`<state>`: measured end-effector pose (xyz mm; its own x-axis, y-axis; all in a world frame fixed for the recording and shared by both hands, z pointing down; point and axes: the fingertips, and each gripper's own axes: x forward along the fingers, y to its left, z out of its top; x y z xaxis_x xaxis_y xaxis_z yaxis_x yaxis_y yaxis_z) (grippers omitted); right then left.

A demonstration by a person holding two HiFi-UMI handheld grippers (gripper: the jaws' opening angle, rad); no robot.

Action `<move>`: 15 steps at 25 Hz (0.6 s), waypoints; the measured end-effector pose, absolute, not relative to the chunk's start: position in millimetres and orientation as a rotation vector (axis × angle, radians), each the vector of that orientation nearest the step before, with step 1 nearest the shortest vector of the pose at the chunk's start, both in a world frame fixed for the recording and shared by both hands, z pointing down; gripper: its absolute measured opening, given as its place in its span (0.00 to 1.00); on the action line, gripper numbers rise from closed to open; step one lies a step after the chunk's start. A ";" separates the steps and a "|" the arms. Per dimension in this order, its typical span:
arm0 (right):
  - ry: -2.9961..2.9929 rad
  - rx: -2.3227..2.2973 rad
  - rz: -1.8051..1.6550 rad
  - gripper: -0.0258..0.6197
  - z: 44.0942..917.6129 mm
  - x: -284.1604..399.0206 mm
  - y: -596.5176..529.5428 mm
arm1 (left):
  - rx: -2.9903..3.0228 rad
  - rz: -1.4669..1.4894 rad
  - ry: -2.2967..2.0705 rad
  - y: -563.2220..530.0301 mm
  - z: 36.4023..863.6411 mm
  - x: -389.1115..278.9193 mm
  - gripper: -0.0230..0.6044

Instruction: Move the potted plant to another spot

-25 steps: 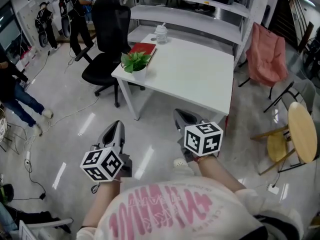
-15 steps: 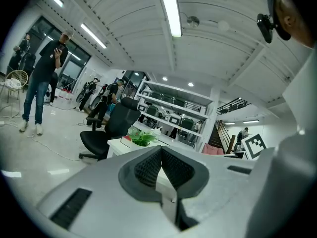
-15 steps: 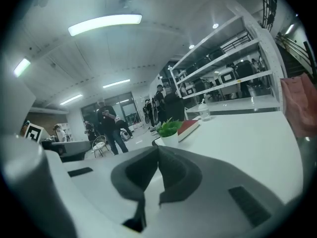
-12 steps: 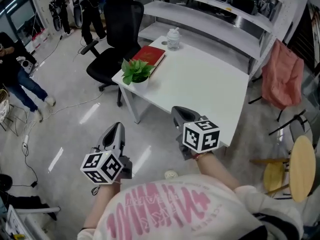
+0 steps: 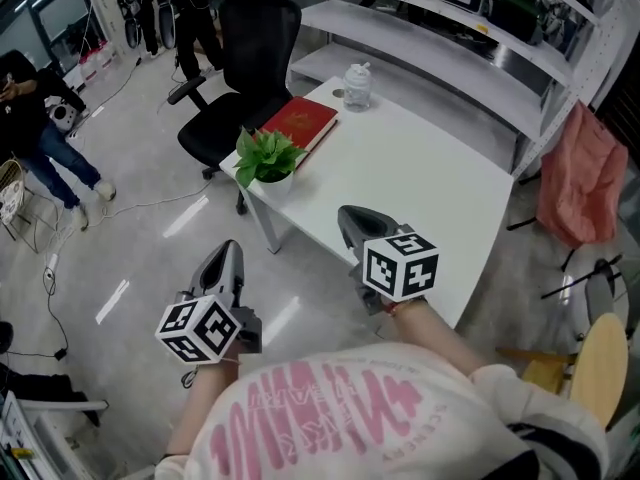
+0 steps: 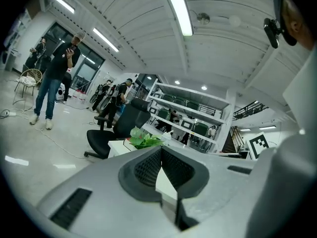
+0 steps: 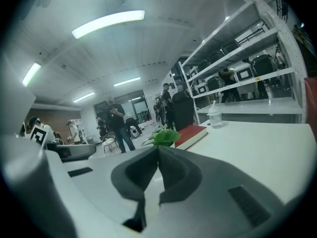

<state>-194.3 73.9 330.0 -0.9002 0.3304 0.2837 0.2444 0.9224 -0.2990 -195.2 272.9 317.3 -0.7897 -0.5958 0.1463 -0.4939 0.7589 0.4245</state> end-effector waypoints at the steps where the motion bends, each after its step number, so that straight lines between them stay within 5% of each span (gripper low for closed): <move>1: -2.749 -0.431 0.375 0.05 330.8 -198.3 69.8 | 0.842 -0.540 -2.686 268.8 318.7 -198.1 0.04; 15: -2.616 -0.484 0.370 0.05 392.1 -237.8 64.1 | 0.831 -0.504 -2.600 242.1 368.8 -238.9 0.04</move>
